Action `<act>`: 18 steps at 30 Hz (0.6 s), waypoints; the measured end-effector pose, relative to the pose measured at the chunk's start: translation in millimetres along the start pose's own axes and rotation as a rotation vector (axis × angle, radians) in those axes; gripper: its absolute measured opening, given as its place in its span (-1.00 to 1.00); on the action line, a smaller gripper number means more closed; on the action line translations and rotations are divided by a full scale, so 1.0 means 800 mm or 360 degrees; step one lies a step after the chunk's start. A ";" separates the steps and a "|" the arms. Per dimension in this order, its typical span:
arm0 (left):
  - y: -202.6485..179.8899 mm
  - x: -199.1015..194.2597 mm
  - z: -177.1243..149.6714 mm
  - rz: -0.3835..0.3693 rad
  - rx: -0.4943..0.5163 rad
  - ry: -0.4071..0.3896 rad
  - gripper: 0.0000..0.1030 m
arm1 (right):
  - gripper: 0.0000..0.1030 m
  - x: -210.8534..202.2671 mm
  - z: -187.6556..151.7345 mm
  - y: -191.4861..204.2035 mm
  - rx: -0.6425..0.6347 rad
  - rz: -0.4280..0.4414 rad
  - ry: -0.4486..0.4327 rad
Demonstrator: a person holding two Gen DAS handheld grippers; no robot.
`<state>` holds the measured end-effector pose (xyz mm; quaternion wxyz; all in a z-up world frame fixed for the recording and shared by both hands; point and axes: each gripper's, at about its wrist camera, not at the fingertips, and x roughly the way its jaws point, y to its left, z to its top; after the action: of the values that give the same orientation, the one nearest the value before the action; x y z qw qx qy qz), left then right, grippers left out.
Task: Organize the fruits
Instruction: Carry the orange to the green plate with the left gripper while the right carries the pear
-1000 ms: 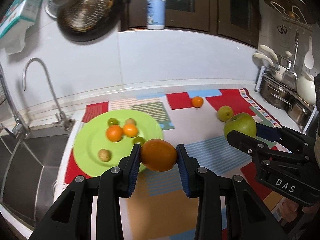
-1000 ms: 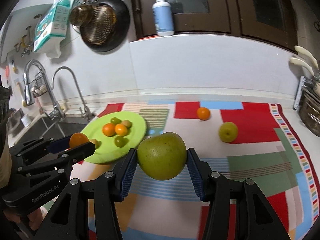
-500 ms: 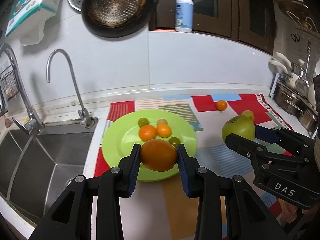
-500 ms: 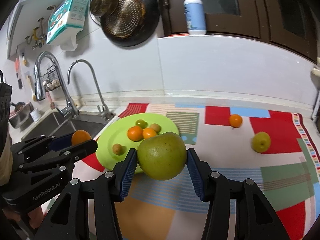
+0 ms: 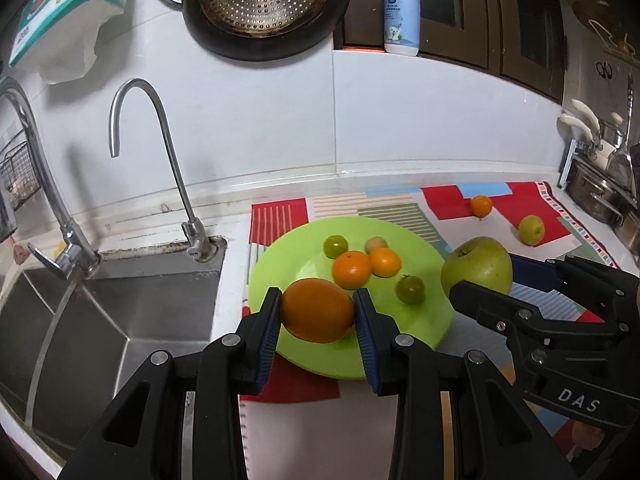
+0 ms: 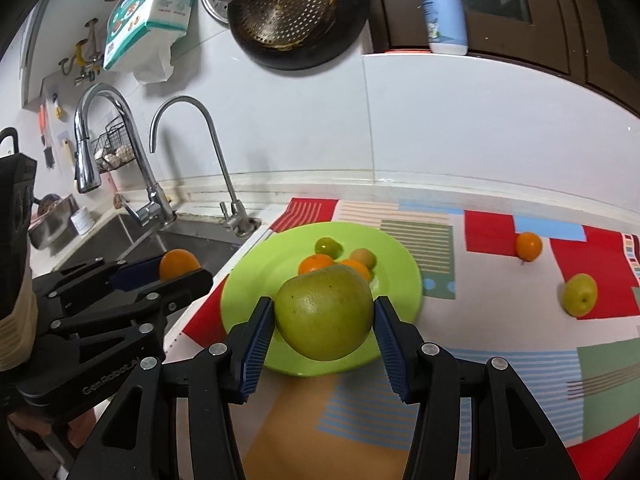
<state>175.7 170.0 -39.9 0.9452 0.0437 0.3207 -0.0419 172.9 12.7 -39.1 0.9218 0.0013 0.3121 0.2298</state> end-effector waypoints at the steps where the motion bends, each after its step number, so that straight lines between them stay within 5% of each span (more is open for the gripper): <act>1: 0.004 0.004 0.001 -0.0003 0.0011 0.0001 -0.31 | -0.01 0.004 0.001 0.003 -0.0001 -0.0001 0.0007; 18: 0.030 0.098 0.012 -0.0124 0.0116 0.0114 -0.31 | 0.00 0.079 0.001 0.016 -0.0008 -0.0053 0.0147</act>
<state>246.3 188.9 -78.6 0.9286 0.0669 0.3540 -0.0888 212.1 51.1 -73.3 0.9101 -0.0166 0.3538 0.2151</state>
